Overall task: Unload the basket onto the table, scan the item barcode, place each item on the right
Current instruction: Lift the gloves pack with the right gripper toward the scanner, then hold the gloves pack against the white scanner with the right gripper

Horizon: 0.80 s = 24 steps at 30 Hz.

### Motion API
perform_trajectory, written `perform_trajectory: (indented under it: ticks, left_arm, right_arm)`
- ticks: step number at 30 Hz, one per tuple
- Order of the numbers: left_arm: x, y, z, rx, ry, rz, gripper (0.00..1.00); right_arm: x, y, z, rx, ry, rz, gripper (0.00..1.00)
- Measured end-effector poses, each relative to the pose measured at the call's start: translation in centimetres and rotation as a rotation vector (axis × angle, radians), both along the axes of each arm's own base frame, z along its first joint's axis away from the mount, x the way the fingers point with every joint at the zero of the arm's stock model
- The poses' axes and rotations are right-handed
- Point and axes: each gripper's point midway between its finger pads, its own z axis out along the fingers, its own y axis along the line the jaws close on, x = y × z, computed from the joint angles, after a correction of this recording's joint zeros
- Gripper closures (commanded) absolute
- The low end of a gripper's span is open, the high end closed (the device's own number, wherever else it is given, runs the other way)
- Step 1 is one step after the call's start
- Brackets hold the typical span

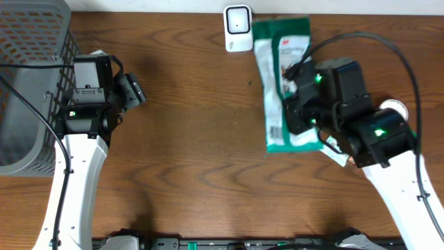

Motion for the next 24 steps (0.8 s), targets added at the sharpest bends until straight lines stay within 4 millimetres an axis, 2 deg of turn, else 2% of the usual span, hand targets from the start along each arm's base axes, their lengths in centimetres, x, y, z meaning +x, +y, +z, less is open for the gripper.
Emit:
perform_trajectory:
  ticks: [4,9,14,18,24]
  left_arm:
    - [0.0,0.0,0.0,0.0,0.0,0.0,0.2]
    - [0.0,0.0,0.0,0.0,-0.001,0.0,0.2]
    - [0.0,0.0,0.0,0.0,0.0,0.0,0.19]
    - [0.0,0.0,0.0,0.0,0.0,0.0,0.19]
    - [0.0,0.0,0.0,0.0,0.001,0.0,0.19]
  right_arm:
    - [1.4,-0.3,2.9,-0.131,-0.087,0.013,0.99]
    - [3.6,1.3,3.9,-0.294,-0.163,0.101,0.99]
    - [7.0,4.1,3.6,-0.499,-0.293,0.18,0.99]
    - [9.5,7.3,4.5,-0.637,-0.451,0.214,0.99]
    - [12.0,10.4,5.1,-0.856,-0.6,0.229,0.99]
